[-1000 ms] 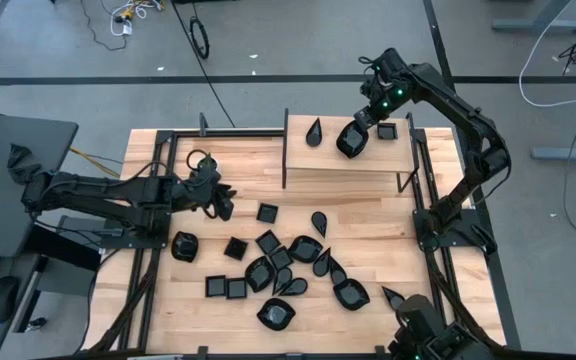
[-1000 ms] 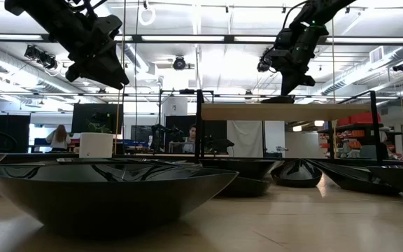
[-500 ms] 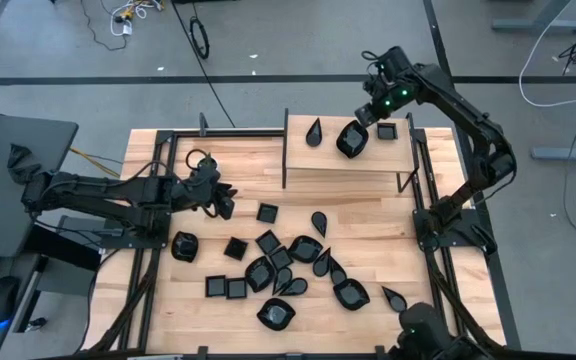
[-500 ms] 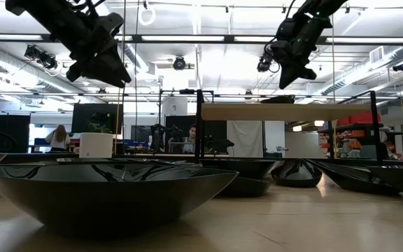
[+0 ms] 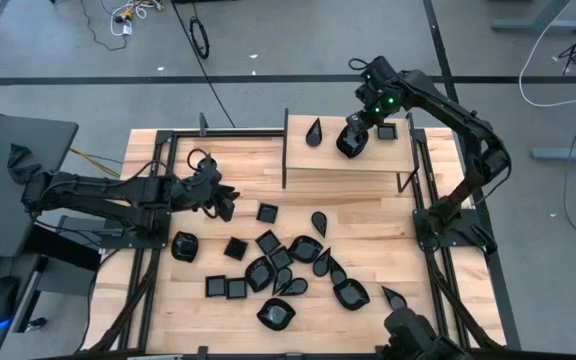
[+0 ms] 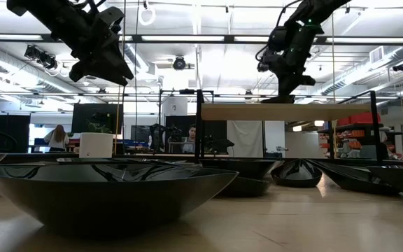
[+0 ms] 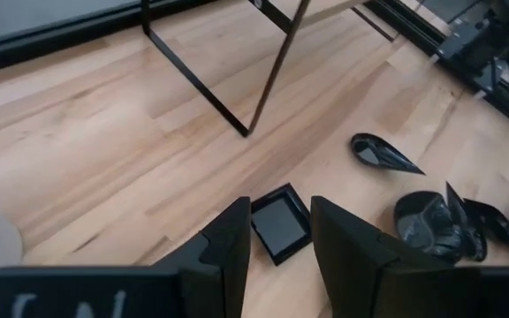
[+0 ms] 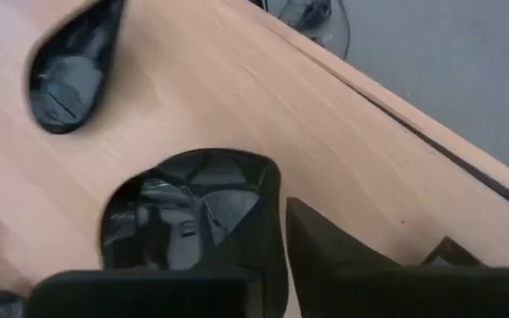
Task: Pick & Place Mini shaped plates
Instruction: Stack the leaf-shaped plate on top of the leaf-shaped plate on the shelf
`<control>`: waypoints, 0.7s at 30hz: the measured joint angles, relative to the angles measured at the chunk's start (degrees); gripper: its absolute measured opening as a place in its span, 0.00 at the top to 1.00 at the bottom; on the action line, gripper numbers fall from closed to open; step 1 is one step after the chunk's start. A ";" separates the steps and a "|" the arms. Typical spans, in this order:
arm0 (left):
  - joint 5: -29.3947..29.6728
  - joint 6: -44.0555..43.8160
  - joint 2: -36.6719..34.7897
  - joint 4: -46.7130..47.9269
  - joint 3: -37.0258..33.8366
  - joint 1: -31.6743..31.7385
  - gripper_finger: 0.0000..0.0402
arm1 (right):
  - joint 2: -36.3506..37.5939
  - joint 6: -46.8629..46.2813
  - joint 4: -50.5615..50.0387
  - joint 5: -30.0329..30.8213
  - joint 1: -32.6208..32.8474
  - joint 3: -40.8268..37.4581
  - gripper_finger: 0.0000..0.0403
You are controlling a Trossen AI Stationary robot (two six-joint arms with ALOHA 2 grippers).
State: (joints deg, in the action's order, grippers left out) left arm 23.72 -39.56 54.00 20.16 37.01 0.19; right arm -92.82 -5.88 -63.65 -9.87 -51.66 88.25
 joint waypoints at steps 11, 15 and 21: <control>-5.12 8.12 0.00 -0.22 0.00 -0.04 0.69 | 4.58 -7.58 4.08 -0.02 2.98 -0.98 0.98; -7.67 11.57 0.00 -0.22 -0.02 -0.04 0.69 | 4.95 -5.68 2.94 -0.98 3.69 -0.97 0.98; -9.74 12.19 0.00 -0.22 0.00 -0.04 0.69 | 3.48 -2.92 3.45 -1.62 3.69 -0.97 0.98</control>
State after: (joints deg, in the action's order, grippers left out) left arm 13.99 -27.37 54.00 19.94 37.01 0.14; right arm -89.33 -8.80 -60.20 -11.49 -47.97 87.28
